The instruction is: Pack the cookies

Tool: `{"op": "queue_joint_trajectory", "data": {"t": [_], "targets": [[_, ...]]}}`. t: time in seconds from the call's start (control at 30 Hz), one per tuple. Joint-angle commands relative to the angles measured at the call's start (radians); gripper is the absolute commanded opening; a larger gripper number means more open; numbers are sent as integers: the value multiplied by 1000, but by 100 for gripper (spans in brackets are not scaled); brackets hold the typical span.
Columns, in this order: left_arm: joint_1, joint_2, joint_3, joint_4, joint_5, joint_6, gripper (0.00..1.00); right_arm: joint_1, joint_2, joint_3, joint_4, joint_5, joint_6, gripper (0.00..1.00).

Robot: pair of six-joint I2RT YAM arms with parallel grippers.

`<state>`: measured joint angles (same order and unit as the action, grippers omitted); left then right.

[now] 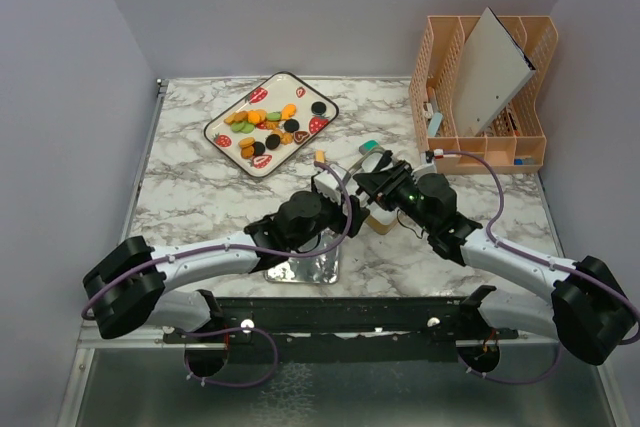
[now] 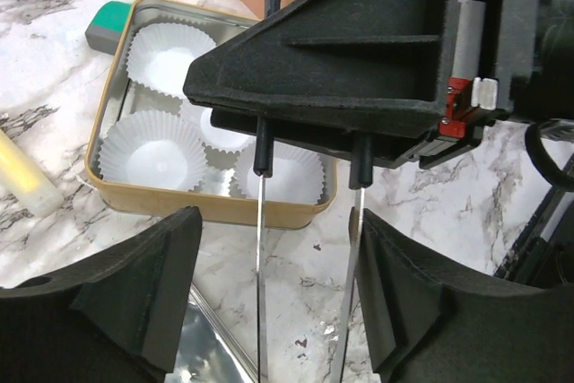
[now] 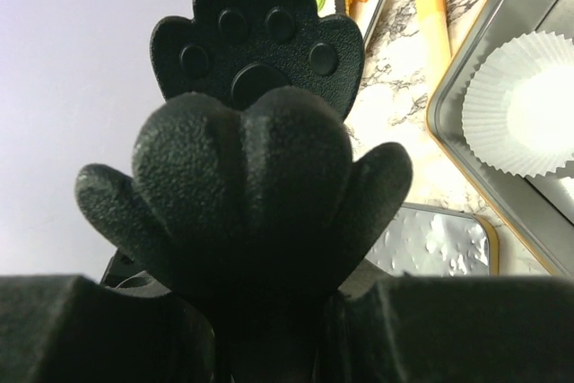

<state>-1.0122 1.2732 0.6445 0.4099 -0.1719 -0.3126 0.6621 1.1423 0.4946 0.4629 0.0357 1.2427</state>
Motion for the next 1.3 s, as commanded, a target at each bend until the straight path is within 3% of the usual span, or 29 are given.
{"op": "queue_joint_trajectory", "data": {"t": [0.0, 0.47, 0.6, 0.77, 1.03, 1.27], "targets": [[-19, 37, 12, 50, -108, -57, 75, 1, -18, -1, -29, 35, 19, 8], [-34, 103, -1, 115, -187, -126, 71, 1, -8, -3, -41, 37, 40, 6], [-34, 115, -7, 133, -184, -128, 64, 1, -6, -2, -38, 29, 40, 6], [-34, 120, -24, 165, -165, -124, 47, 2, -16, -9, -37, 29, 47, 7], [-34, 106, -61, 211, -109, -88, 49, -1, -29, -7, -29, -4, 61, 8], [-33, 64, -85, 218, -124, -85, 36, -4, -52, -11, -61, 14, 63, 20]]}}
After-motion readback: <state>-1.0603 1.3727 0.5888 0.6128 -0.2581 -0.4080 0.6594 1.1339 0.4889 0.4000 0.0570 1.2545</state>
